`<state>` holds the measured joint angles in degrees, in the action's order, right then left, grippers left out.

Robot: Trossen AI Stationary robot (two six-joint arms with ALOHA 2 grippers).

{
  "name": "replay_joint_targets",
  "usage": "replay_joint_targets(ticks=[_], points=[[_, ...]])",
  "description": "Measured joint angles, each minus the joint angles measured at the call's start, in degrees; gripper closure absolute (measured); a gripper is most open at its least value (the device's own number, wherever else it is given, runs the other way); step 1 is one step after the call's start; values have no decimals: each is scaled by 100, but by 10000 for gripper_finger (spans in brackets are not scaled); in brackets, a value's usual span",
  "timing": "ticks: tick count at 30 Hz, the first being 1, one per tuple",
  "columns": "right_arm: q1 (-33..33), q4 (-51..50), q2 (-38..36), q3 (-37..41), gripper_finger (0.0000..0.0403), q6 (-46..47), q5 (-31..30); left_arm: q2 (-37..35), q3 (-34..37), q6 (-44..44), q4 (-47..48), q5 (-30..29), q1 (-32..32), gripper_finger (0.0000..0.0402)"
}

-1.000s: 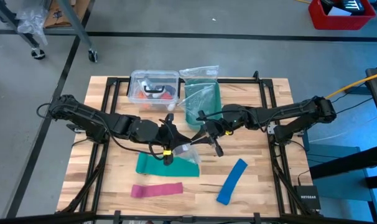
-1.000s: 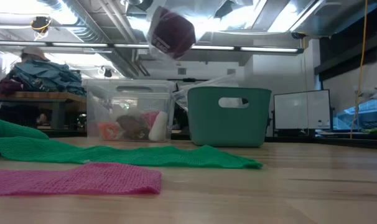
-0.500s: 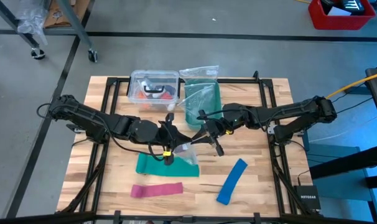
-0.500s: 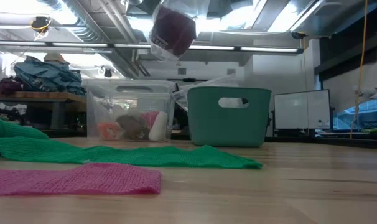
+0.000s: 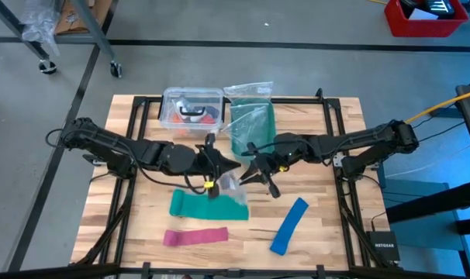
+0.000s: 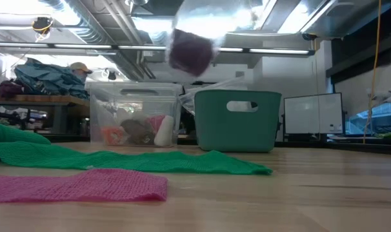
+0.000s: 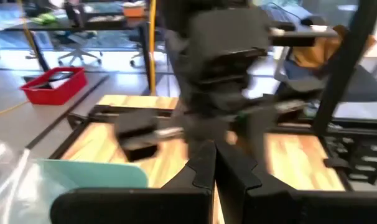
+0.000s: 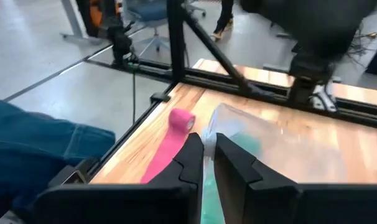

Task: Roll bandage
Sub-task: Close the transparent zip bag

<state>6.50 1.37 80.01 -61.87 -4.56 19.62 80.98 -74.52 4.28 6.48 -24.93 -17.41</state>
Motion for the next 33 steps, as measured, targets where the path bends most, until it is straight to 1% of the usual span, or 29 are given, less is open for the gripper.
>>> replay_joint_targets(ticks=[5,8,11,14,20,23,27,33], points=[[-2,-168,-23,-8,370,0,-7,12,2,-154,-11,50,-3,401],[-5,-193,-16,-4,370,-16,43,-14,2,0,-24,85,-7,401],[-9,-157,-22,-7,370,-20,196,-13,2,8,22,372,-41,398],[-9,-142,-22,-7,370,-43,197,-10,4,100,39,613,-80,375],[-9,82,-24,-7,370,-175,195,26,4,313,65,634,-102,301],[-9,386,-24,-7,370,-194,196,79,4,314,50,632,-90,275],[-9,655,-28,-7,370,-201,196,139,4,235,57,636,-92,262],[-10,629,-28,-7,370,-201,195,139,4,128,48,634,-92,268]])
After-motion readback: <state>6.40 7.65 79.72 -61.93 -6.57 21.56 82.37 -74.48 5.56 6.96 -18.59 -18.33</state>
